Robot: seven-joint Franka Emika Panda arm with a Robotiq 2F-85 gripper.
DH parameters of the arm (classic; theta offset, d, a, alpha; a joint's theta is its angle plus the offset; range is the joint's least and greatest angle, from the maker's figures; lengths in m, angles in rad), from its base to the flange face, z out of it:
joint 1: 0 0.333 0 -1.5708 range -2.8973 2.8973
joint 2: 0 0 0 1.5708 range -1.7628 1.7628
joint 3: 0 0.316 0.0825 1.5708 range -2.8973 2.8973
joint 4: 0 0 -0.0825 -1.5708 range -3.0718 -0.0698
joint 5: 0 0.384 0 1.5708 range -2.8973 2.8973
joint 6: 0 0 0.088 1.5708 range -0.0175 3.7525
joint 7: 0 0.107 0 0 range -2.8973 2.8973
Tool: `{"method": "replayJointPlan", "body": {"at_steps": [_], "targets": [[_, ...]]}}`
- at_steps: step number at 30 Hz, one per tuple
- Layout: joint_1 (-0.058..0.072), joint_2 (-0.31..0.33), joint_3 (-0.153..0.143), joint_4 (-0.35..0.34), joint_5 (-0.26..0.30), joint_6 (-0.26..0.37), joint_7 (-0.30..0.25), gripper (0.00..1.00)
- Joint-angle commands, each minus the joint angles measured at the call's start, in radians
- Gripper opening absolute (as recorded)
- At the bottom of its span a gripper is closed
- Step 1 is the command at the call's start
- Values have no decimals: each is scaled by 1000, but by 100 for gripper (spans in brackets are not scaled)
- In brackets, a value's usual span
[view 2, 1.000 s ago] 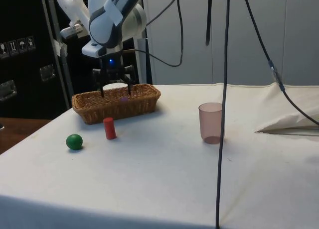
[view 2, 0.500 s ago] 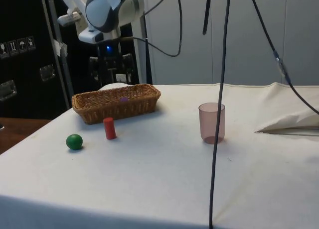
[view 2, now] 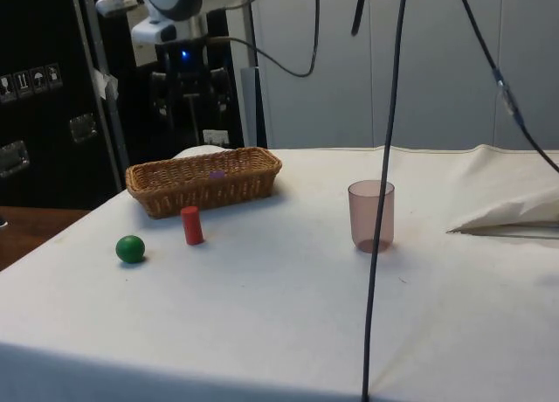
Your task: Pick up the triangular block and place it into the basket.
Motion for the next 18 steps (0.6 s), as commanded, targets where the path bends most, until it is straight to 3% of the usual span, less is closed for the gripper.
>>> {"method": "replayJointPlan", "body": {"at_steps": [1, 3, 4, 5, 11, 12, 18], "targets": [[6, -10, -7, 1, -8, -10, 5, 100], [8, -27, -9, 0, -10, -28, 5, 100], [3, -24, -3, 0, -2, -27, 0, 100], [9, -33, -10, 1, -11, -35, 5, 100], [16, -75, -18, 2, -13, -78, 6, 100], [11, -72, -12, 2, -3, -75, 0, 100], [21, -115, -24, 3, -16, -120, 10, 100]]}}
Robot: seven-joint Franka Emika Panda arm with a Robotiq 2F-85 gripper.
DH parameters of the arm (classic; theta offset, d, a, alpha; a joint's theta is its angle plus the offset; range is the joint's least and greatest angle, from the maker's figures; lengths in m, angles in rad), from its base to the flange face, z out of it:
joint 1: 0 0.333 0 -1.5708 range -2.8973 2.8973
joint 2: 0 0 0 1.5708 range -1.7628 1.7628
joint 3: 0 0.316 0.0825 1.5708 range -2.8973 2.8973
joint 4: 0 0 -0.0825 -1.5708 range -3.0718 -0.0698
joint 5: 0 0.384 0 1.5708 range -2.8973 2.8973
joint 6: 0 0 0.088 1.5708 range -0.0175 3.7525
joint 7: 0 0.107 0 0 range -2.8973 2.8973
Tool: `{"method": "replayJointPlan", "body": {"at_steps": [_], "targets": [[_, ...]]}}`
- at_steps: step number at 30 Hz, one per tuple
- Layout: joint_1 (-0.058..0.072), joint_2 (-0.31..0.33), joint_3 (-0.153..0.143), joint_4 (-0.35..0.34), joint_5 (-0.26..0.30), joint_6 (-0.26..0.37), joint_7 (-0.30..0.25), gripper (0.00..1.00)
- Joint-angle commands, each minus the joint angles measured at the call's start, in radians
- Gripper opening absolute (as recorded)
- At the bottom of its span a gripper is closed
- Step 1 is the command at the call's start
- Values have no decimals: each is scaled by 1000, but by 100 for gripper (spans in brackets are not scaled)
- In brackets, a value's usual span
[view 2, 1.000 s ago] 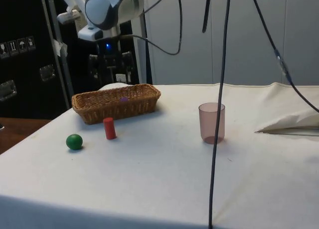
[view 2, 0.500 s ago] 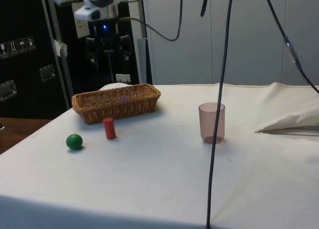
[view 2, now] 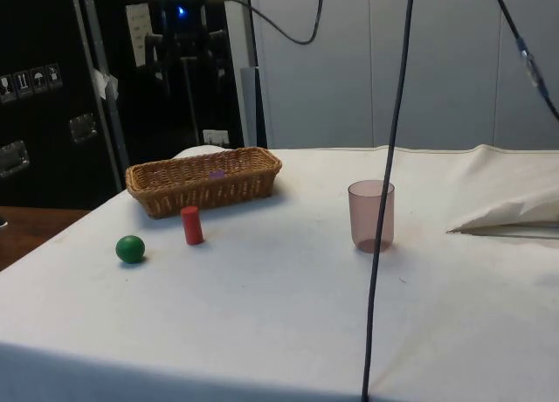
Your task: Pick up the triangular block and place it into the basket.
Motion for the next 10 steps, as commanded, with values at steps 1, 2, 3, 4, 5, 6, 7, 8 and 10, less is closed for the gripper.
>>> {"method": "replayJointPlan", "body": {"at_steps": [1, 2, 3, 4, 5, 6, 7, 8, 10], "targets": [[6, -11, -7, 2, -11, -11, 10, 100], [1, -5, 0, 0, 0, -5, 1, 100], [7, -16, -8, 2, -11, -16, 10, 100], [8, -20, -8, 3, -11, -21, 11, 100], [8, -25, -8, 3, -10, -27, 12, 100], [8, -25, -8, 3, -10, -27, 12, 100], [8, -29, -8, 3, -8, -32, 12, 100], [7, -29, -7, 3, -7, -32, 11, 100], [5, -31, -4, 1, -1, -35, 6, 100]]}}
